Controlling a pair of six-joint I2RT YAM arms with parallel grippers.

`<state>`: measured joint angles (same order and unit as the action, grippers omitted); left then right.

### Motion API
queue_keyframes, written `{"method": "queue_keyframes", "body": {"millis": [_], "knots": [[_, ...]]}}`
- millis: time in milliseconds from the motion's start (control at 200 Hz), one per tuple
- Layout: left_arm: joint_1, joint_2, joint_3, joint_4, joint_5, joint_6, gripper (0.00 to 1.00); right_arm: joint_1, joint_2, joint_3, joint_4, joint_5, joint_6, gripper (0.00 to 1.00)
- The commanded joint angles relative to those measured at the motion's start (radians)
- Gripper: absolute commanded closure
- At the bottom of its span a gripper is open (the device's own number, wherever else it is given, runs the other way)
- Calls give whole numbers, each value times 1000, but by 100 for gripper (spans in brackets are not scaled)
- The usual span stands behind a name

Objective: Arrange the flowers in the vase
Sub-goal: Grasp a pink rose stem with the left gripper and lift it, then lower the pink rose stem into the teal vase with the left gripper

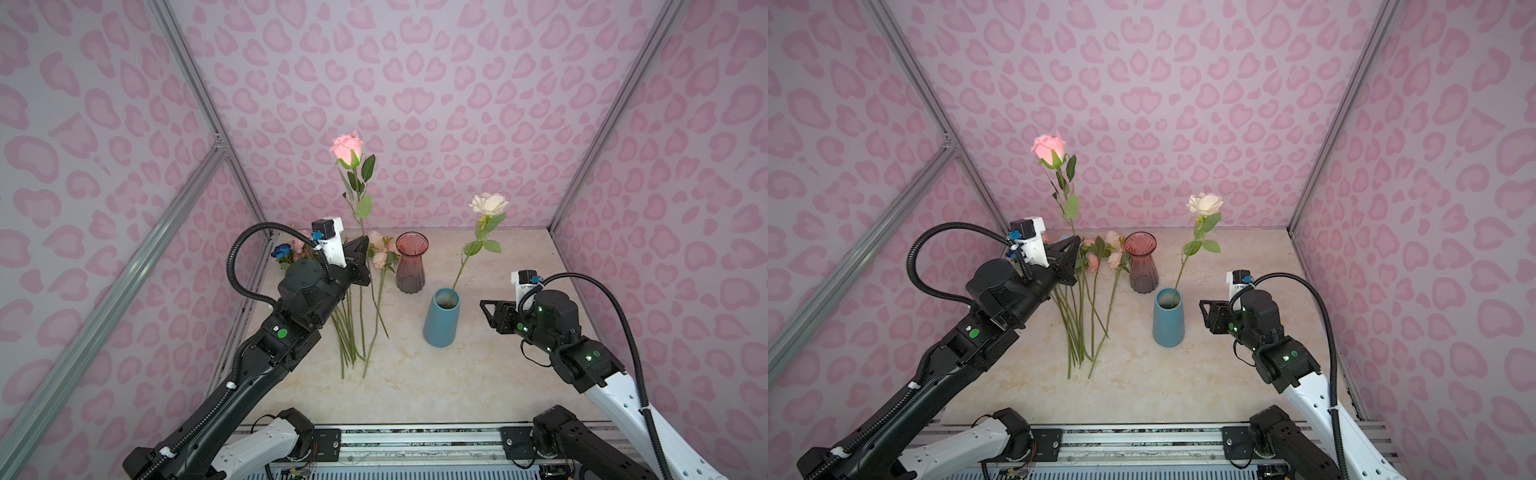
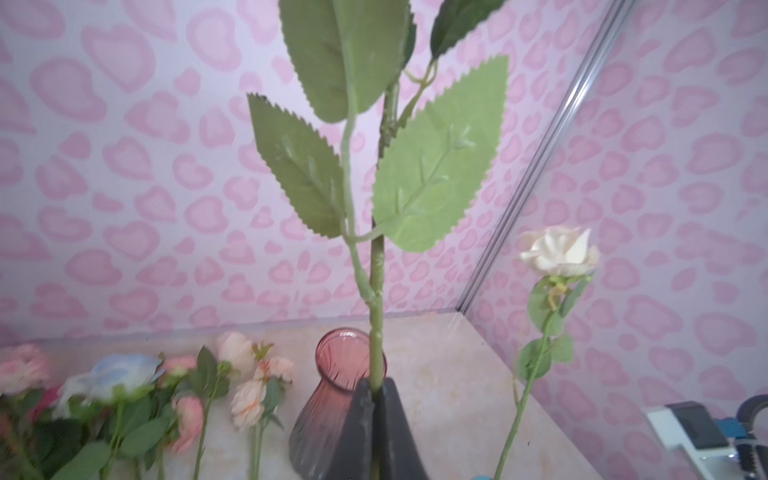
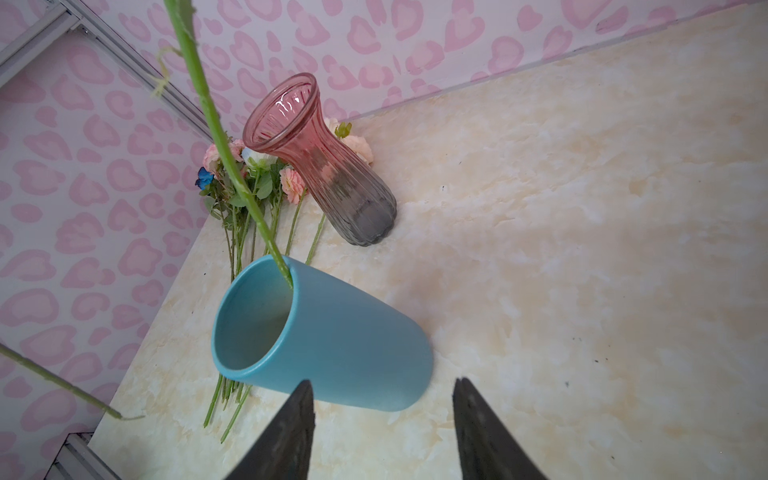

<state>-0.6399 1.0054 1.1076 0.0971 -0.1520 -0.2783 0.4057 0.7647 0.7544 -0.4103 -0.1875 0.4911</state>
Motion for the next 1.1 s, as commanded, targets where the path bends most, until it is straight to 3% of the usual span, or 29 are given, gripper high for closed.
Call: {"method": "queue_keyframes", "body": {"millis": [0,180,495,780,1095], "knots": [[-37,54,59,217,76,83,97,2,-19,-14,52,-5,31,43],[-140,224,193,320,74,143,97,-1,-27,-6,68,-8,55,41],[-193,412,291,384,55,135,97,-5,-59,-14,47,6,43,41],[-233,465,170,415,24,71,97,-13,-70,-35,36,-1,34,41],[-277,498,38,404,-5,-11,87,-12,-71,-59,51,-21,57,41]]}}
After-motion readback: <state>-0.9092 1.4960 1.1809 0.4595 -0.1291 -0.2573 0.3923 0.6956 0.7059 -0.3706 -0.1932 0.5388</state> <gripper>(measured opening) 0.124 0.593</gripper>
